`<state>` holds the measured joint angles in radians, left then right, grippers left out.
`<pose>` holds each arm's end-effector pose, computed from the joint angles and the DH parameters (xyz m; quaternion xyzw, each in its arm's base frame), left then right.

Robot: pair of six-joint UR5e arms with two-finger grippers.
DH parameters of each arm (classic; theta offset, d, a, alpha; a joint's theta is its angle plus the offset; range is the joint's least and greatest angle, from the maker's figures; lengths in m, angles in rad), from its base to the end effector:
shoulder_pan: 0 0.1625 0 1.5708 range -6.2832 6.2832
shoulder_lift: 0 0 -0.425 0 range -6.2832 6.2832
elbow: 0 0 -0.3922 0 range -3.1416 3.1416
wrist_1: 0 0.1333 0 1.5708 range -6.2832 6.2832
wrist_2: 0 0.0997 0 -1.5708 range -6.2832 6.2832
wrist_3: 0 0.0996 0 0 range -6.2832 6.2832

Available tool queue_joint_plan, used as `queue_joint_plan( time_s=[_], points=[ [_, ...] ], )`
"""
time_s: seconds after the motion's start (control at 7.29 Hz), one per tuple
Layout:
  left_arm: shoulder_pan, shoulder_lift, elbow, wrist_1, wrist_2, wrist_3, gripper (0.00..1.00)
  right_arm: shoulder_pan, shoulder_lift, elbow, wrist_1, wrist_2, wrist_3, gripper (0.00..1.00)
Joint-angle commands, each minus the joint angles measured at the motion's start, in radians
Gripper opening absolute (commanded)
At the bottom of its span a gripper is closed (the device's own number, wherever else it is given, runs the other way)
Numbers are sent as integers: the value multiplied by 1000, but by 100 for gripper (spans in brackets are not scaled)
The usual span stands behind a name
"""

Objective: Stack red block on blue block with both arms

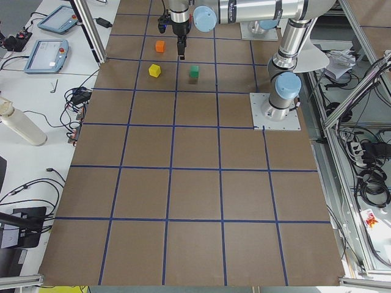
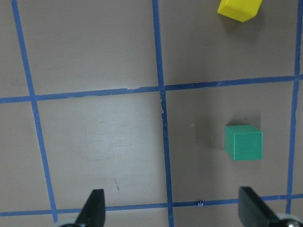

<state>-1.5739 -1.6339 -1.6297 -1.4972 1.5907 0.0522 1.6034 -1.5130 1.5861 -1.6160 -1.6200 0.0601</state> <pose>-0.1329 -0.5104 0.4346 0.0279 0.9993 0.0244 0.0094 0.1450 -0.5081 0.4559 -0.0134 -0.9995 -0.0128 0.0252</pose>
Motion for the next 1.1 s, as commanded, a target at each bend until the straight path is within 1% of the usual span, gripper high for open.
queue_joint_plan(
  time_s=[0.0,0.27,0.41,0.69,0.96],
  points=[
    [-3,9,-12,2,0,-6,100,3,16,-8,-53,0,9,100],
    [-23,12,8,9,6,-6,100,-11,17,-6,-54,2,-5,100],
    [-35,44,14,8,20,-5,100,-16,16,-9,-53,2,-5,100],
    [-34,74,34,-24,23,5,100,-17,13,-9,-54,2,1,100],
    [-28,88,13,-20,23,9,100,-20,10,-11,-58,-1,3,100]
  ],
)
